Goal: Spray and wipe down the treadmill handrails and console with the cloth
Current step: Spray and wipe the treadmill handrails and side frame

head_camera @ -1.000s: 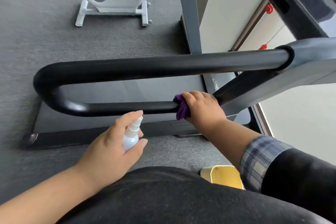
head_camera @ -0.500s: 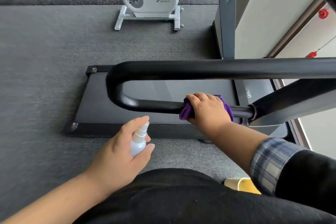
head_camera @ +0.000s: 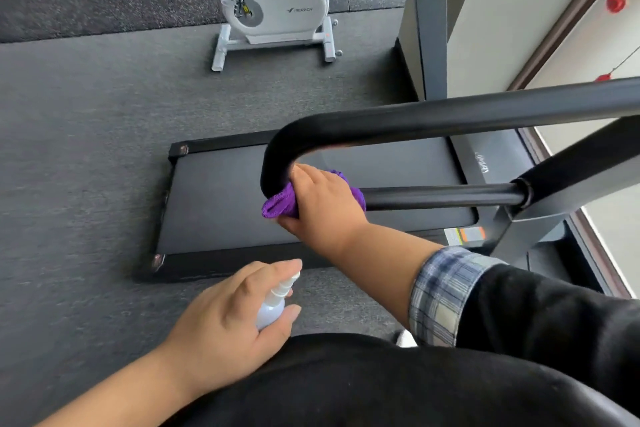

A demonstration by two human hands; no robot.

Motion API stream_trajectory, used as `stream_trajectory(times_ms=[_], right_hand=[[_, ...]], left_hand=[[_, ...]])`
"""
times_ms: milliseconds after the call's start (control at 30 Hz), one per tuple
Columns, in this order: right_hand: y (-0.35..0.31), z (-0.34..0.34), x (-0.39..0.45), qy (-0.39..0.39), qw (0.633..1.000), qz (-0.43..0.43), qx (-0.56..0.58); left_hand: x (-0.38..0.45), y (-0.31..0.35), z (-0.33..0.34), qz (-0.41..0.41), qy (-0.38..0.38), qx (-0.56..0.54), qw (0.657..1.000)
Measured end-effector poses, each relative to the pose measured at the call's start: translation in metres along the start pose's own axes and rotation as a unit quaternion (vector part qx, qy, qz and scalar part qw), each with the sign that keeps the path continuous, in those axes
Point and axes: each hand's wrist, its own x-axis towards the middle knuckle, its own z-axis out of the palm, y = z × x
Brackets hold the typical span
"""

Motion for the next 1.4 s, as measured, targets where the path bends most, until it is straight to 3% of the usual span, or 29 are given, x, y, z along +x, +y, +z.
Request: stream_trajectory(times_ms=[300,533,800,900,1033,1400], right_hand=[[0.026,-0.011,-0.018,-0.086,0.985,-0.011,-0.151],[0.088,-0.05,-0.046,-0.093,0.985,0.017,-0.144],[0.201,-0.13,-0.107,-0.124,0.971,0.131,-0.157],[0.225,-0.146,-0.12,-0.126,0.973,0.12,-0.154],[0.225,-0.139,-0.116,-0.092,0.982,0.088,-0.141],[0.157,-0.081,-0.065,-0.111,0.984,-0.003,-0.142]], left_hand=[[0.034,0.018,0.015,-0.033,-0.019,-0.034,0.999],[0.071,0.039,0.038,-0.084,0.011,0.003,0.996],[0.083,0.081,0.083,-0.157,-0.023,-0.005,0.987],[0.092,0.099,0.1,-0.165,-0.036,-0.01,0.986],[0.1,0.12,0.116,-0.172,-0.03,-0.001,0.985],[0.064,0.105,0.085,-0.251,-0.001,0.022,0.968]])
